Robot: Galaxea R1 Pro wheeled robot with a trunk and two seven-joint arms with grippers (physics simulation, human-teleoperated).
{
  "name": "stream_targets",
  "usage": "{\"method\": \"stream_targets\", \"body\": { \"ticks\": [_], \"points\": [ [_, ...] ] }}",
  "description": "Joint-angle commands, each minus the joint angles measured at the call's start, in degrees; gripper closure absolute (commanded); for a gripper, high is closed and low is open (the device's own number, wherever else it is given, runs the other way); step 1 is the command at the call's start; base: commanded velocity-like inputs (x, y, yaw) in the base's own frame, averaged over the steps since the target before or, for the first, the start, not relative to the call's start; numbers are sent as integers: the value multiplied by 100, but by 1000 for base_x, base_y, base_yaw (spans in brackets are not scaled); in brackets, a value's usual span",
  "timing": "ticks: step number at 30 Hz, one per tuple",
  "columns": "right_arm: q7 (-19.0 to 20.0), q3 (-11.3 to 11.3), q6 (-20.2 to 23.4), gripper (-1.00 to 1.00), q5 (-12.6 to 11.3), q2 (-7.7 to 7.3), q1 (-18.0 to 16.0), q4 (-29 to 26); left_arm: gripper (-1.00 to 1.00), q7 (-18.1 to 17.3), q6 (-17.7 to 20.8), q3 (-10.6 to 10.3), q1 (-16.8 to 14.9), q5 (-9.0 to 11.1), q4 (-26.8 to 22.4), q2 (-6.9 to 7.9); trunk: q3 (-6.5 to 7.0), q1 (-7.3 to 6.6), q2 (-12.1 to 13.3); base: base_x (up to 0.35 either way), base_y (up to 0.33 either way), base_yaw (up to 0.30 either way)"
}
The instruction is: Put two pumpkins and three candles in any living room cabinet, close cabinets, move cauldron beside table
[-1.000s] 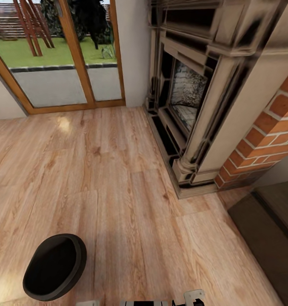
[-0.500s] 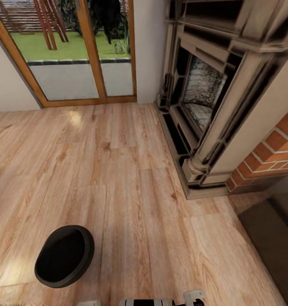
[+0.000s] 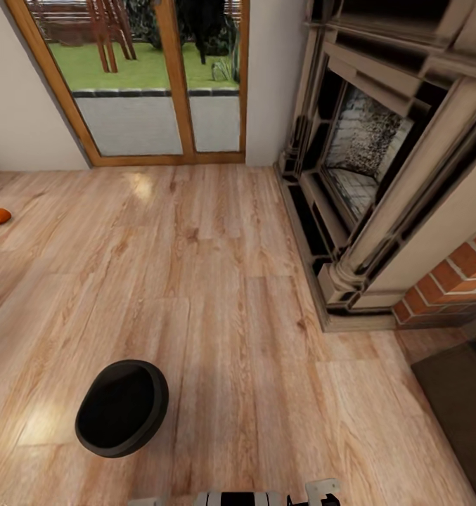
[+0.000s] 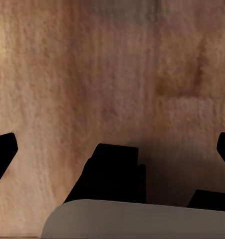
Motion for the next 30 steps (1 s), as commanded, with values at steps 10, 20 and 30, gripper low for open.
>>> {"method": "stream_targets", "body": {
  "ticks": [10, 20, 30],
  "points": [
    [-2, 1, 0, -100, 7, 9, 0, 0, -100, 8, 0, 7, 0, 8, 16, 10, -80, 0, 0, 0, 0, 175],
    [-2, 1, 0, -100, 7, 4, 0, 0, -100, 9, 0, 9, 0, 8, 30, 16, -160, 0, 0, 0, 0, 175],
    [-2, -1, 0, -100, -2, -6, 0, 0, -100, 9, 0, 13, 0, 38, 41, 18, -240, 0, 0, 0, 0, 175]
  ]
}}
